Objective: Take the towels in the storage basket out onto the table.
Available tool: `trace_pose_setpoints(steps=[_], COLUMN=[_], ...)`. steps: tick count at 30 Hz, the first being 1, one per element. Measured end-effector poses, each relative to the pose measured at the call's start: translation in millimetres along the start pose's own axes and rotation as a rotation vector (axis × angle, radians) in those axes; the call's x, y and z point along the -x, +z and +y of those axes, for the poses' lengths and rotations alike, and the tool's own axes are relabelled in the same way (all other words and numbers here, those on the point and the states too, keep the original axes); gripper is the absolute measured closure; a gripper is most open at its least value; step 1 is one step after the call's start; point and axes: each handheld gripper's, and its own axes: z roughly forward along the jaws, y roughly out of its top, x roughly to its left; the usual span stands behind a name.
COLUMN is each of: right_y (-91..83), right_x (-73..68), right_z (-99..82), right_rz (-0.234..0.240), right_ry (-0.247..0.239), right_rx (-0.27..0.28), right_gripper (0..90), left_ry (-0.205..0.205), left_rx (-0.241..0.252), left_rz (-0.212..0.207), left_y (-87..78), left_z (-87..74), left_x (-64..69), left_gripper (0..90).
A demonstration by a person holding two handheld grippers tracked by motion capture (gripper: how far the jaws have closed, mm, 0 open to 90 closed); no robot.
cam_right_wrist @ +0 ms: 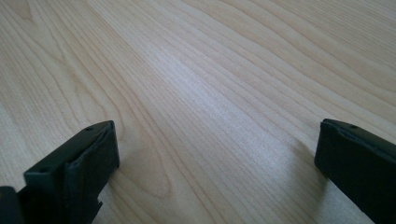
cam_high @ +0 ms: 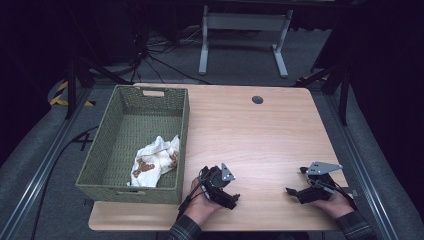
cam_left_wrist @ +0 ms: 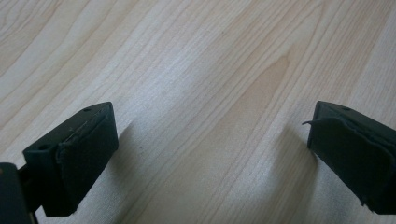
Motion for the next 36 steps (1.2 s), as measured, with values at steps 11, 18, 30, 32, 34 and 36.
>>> trace_pose_setpoints(steps=[11,18,30,32,34,36], right_y=[0.0,0.0,0.1,0.2,0.2,0.2], right_x=[-0.3,-0.3,-0.5,-0.4,-0.4,-0.4], right_z=[-0.2,-0.2,0.1,0.1,0.1,0.1], right_rz=[-0.001,-0.001,0.001,-0.001,-0.001,-0.001], right_ry=[0.002,0.002,-0.001,-0.004,-0.004,-0.004], right_rx=[0.002,0.002,-0.001,-0.001,-0.001,-0.001], right_gripper=[0.1,0.1,0.0,0.1,0.1,0.1], left_ry=[-0.028,-0.038,-0.047,-0.050,-0.056,-0.049], left_rx=[0.023,0.044,0.067,0.060,0.063,0.058], left_rz=[-0.004,-0.011,-0.043,-0.051,-0.064,-0.062], left_y=[-10.4,-17.0,-23.9,-24.4,-24.7,-26.1], left_z=[4.5,8.2,12.7,13.0,13.5,15.3], left_x=[-3.5,-3.7,-6.9,-7.7,-7.3,-5.9], left_gripper=[2.0,2.1,2.5,2.6,2.7,2.7])
